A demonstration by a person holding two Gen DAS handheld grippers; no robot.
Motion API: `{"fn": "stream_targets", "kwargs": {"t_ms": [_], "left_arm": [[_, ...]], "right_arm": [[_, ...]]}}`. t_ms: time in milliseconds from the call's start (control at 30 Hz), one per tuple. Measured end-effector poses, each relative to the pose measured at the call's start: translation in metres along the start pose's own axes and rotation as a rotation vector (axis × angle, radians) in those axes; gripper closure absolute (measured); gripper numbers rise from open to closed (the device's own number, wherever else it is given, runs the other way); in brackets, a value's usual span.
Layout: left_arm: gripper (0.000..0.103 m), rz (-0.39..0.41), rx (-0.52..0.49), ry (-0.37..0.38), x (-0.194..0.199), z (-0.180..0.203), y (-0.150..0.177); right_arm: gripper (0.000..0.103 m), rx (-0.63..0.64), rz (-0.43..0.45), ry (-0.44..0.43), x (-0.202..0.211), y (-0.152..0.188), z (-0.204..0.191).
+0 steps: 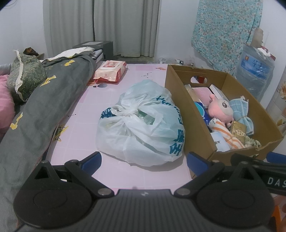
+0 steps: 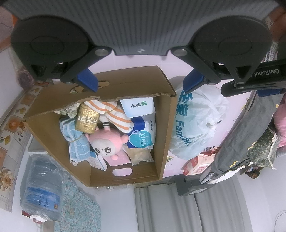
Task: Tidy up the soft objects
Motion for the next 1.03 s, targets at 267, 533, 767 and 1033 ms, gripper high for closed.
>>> {"fn": "stream_targets", "kwargs": {"t_ms": [267, 533, 767, 1033], "left_arm": [[0.001, 0.000, -0.001, 0.000, 0.0001, -0.0003, -0.0001], [0.001, -0.001, 0.000, 0.001, 0.0004, -0.0015, -0.0004], [0.001, 0.001, 0.010, -0.003, 0.0000, 0.0003, -0.0004], [0.001, 0.001, 0.012, -0.001, 0.0001, -0.0001, -0.0002]], "right_arm": [[0.001, 0.002, 0.000, 0.000, -0.0005, -0.0002, 0.0016], [0.001, 0.000, -0.003, -0.002, -0.0005, -0.0004, 0.0011], [0.001, 0.004, -0.001, -0.010, -0.0032, -0.0023, -0.0023], [0.001, 0.004, -0.004, -0.015, -0.0034, -0.0013, -0.0023]]}}
Point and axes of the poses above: each gripper's, at about its wrist camera, not at the fingertips, and x roughly against the way its jaws point, z to its right, y to its underside, the point moved 8 cm from there along -x, roughly the way its jaws point, and after that the axes turned 10 degrees about x, right-handed, at the moved point
